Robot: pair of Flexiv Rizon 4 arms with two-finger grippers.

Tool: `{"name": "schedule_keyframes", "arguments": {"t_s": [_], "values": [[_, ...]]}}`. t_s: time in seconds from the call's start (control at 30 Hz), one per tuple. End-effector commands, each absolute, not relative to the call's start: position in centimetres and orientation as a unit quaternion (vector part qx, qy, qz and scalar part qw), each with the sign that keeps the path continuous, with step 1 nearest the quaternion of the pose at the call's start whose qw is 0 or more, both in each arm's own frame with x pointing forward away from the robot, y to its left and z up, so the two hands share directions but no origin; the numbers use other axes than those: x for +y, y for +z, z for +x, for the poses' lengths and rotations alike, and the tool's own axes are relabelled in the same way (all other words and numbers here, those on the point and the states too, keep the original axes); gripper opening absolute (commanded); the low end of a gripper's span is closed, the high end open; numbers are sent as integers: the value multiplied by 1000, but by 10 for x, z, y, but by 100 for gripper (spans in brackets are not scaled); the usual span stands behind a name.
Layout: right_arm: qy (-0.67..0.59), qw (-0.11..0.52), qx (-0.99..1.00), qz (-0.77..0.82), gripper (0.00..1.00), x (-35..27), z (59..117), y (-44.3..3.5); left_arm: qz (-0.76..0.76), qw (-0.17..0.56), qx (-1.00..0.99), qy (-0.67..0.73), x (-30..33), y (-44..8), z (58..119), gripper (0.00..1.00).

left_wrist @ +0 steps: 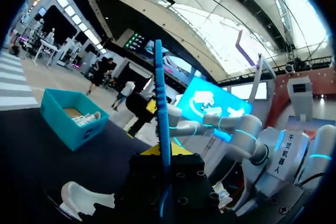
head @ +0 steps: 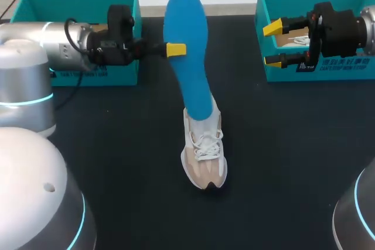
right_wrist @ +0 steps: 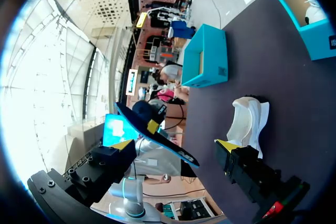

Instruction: Take the shoe out of the shoebox, open the shoe tongue, remove and reinsert the insole, then place the shoe into the shoebox

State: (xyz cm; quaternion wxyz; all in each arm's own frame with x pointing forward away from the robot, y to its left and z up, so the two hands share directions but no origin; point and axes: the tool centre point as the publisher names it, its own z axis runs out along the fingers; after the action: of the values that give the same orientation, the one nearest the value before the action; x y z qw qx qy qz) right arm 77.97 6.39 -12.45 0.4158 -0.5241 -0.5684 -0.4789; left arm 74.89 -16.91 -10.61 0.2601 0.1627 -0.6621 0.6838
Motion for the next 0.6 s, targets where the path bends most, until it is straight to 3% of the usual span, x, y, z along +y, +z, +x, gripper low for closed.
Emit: {"name": "schedule_keyframes", "arguments": {"t_s": [0.03,0.6], "values": [[-479,416,-568,-525,100,65,780,-125,418,434,-614,509,-169,-106,744,0],[-479,416,-568,-525,100,65,780,-125,449,514,-557,474,-172,-129,745,0]]}}
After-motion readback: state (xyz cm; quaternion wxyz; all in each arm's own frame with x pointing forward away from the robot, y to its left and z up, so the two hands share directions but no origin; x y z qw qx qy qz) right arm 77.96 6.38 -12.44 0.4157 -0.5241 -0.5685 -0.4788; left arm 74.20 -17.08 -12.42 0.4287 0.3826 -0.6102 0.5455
